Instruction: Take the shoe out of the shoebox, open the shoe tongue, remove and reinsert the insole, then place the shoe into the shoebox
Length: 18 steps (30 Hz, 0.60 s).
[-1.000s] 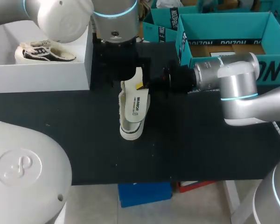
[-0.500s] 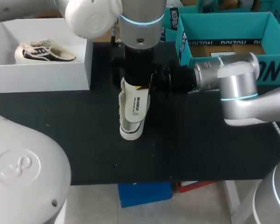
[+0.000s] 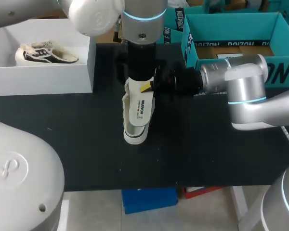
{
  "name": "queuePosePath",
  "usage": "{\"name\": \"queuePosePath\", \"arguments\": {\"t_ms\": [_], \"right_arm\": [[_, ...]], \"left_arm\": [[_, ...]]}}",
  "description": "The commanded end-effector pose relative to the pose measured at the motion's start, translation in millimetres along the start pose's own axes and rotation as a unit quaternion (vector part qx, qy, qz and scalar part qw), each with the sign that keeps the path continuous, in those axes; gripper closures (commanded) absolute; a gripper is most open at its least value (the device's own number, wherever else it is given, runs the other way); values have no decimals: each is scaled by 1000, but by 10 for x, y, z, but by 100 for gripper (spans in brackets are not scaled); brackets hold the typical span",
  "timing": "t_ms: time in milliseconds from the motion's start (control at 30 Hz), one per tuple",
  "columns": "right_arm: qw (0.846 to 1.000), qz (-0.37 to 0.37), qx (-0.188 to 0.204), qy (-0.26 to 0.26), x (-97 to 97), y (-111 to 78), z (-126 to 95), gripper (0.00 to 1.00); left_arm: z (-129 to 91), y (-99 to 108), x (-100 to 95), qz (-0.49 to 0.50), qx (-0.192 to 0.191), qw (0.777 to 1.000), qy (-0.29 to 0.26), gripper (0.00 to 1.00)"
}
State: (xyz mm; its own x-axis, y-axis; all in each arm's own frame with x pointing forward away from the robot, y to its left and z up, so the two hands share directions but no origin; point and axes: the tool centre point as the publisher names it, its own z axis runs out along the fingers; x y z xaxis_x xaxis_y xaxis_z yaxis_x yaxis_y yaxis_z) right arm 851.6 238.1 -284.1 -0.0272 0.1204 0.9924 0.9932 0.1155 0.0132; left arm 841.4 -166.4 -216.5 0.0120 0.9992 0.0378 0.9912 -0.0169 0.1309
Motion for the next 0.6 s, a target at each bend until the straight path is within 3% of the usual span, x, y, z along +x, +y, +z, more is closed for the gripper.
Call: {"name": "queuePosePath", "arguments": {"t_ms": [33, 600], "right_arm": [[1000, 0, 0, -1, -5, 3, 9, 100], [1000, 0, 0, -1, -5, 3, 9, 100]], "left_arm": [[4, 221, 2, 0, 5, 1000, 3, 0], [112, 969, 107, -6, 13, 1000, -12, 0]]}}
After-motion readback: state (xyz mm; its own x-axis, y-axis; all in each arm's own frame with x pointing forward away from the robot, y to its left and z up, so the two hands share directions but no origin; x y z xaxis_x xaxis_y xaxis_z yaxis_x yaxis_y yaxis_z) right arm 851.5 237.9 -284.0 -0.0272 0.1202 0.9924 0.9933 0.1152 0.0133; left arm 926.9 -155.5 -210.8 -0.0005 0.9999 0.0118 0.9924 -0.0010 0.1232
